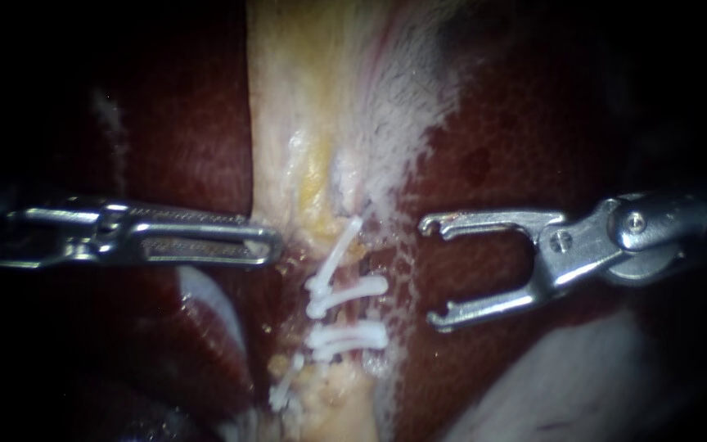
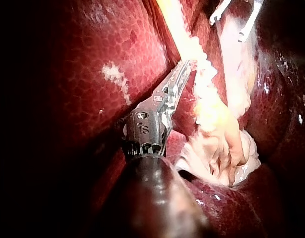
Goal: Going back third clip right tube
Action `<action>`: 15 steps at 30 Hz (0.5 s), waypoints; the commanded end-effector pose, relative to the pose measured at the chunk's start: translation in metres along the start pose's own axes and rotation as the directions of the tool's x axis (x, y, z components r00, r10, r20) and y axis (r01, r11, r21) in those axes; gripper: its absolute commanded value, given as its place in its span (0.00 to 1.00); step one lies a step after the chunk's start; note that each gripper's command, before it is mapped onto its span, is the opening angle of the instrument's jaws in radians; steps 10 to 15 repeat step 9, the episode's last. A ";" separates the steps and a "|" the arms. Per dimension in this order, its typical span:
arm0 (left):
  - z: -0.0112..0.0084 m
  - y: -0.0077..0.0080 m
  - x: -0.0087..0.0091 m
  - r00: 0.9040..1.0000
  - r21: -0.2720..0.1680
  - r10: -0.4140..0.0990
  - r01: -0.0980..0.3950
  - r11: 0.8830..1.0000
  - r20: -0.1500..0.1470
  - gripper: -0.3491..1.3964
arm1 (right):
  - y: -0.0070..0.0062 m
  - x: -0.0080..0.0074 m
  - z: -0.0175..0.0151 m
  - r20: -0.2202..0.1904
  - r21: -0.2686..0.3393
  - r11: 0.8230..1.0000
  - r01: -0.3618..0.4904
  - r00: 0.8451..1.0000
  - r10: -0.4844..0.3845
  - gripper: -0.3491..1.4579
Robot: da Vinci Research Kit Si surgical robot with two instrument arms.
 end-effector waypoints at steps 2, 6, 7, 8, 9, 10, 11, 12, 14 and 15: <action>-0.0001 0.0000 -0.0001 1.000 0.002 -0.001 0.001 1.000 0.000 0.00 | 0.0000 -0.0001 0.0001 0.000 0.000 1.000 0.000 1.000 0.000 0.52; -0.0001 0.0000 -0.0001 1.000 0.002 -0.001 0.001 1.000 0.000 0.00 | -0.0001 -0.0001 0.0000 0.000 0.003 1.000 0.000 1.000 0.000 0.52; -0.0001 0.0000 -0.0001 1.000 0.002 -0.001 0.001 1.000 0.000 0.00 | -0.0001 -0.0001 0.0000 0.000 0.003 1.000 0.000 1.000 0.000 0.52; -0.0001 0.0000 -0.0001 1.000 0.002 -0.001 0.001 1.000 0.000 0.00 | -0.0001 -0.0001 0.0000 0.000 0.003 1.000 0.000 1.000 0.000 0.52; -0.0002 0.0000 -0.0001 1.000 0.002 -0.001 0.001 1.000 0.000 0.00 | -0.0001 -0.0001 0.0000 0.000 0.003 1.000 0.000 1.000 0.000 0.52; -0.0002 0.0000 -0.0001 1.000 0.002 -0.001 0.001 1.000 0.000 0.00 | -0.0001 -0.0001 0.0000 0.000 0.003 1.000 0.000 1.000 0.000 0.52; -0.0002 0.0000 -0.0001 1.000 0.002 -0.001 0.001 1.000 0.000 0.00 | -0.0001 -0.0001 0.0000 0.000 0.003 1.000 0.000 1.000 0.000 0.52; -0.0002 0.0000 -0.0001 1.000 0.002 -0.001 0.001 1.000 0.000 0.00 | -0.0001 -0.0001 0.0000 0.000 0.003 1.000 0.000 1.000 0.000 0.52; -0.0002 0.0000 -0.0001 1.000 0.002 -0.001 0.001 1.000 0.000 0.00 | -0.0001 -0.0001 0.0000 0.000 0.003 1.000 0.000 1.000 0.000 0.52; -0.0002 0.0000 -0.0001 1.000 0.002 -0.001 0.001 1.000 0.000 0.00 | -0.0001 -0.0001 0.0000 0.000 0.003 1.000 0.000 1.000 0.000 0.52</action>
